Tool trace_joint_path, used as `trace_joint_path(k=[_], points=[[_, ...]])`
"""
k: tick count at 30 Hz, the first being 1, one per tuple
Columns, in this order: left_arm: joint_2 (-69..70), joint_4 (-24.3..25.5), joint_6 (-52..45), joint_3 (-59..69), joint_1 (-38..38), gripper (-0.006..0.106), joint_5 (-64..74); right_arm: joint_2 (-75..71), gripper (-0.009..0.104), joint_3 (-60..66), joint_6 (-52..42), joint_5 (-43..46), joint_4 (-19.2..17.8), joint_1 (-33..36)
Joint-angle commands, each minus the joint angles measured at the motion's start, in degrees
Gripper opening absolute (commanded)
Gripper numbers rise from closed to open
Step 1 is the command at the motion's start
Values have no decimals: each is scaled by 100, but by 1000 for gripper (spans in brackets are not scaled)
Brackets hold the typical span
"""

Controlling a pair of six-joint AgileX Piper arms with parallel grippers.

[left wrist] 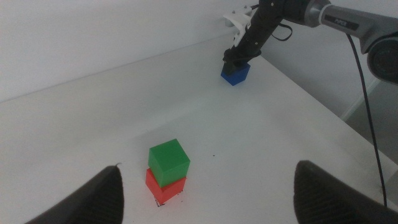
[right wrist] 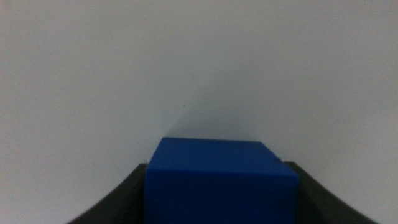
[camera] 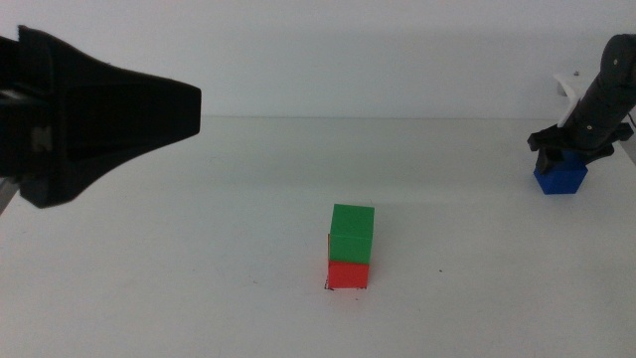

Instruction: Stack red cubes first, then green, then blue cubes in a specific spot.

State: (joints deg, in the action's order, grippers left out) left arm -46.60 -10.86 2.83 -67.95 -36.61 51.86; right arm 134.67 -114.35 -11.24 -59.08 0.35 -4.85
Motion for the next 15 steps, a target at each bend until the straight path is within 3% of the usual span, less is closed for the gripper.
trace_joint_path(k=[1, 3, 7, 15], points=[[27, 33, -1, -19, 13, 94, -74, -154, 16, -57, -20, -108, -35, 44], [27, 33, -1, -19, 13, 94, -74, -400, 6, -57, 234, -390, -35, 146], [27, 33, -1, -19, 13, 94, -74, -1102, 6, -17, 1124, -1089, -68, 678], [27, 33, -1, -19, 13, 94, -114, -2422, 6, 403, 3822, -1089, -1057, 3470]])
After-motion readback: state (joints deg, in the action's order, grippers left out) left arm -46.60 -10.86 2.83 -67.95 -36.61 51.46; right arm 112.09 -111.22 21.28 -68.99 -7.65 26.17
